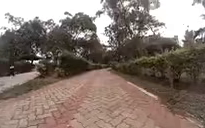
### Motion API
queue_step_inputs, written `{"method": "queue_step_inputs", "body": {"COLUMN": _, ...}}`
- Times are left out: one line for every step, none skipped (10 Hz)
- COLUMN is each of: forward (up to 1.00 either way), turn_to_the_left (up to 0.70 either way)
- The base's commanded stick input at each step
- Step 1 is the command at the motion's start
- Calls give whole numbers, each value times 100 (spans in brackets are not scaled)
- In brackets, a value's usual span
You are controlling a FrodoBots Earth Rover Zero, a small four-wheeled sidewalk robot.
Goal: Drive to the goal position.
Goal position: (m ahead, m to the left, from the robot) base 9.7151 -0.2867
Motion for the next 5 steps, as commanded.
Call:
{"method": "queue_step_inputs", "body": {"forward": 70, "turn_to_the_left": 0}}
{"method": "queue_step_inputs", "body": {"forward": 70, "turn_to_the_left": 0}}
{"method": "queue_step_inputs", "body": {"forward": 70, "turn_to_the_left": 0}}
{"method": "queue_step_inputs", "body": {"forward": 70, "turn_to_the_left": 0}}
{"method": "queue_step_inputs", "body": {"forward": 70, "turn_to_the_left": 0}}
